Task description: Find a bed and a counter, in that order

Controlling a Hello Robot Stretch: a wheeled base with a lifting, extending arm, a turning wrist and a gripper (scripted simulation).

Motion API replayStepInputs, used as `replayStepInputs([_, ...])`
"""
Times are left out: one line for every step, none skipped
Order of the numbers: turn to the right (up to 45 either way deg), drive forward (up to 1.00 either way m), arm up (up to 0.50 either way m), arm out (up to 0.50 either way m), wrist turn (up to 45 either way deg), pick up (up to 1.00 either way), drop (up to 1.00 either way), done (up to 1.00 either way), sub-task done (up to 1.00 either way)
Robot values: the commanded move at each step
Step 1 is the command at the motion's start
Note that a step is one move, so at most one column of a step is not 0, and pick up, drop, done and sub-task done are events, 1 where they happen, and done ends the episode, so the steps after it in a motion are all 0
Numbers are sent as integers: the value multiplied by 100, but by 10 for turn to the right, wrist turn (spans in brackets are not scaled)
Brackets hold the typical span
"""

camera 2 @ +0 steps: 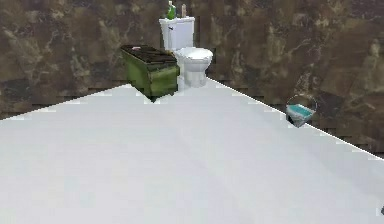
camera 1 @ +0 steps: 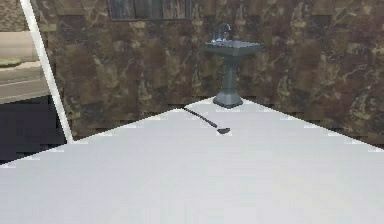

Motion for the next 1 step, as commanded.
replayStepInputs([-450, 0, 0, 0, 0, 0, 0, 0, 0])
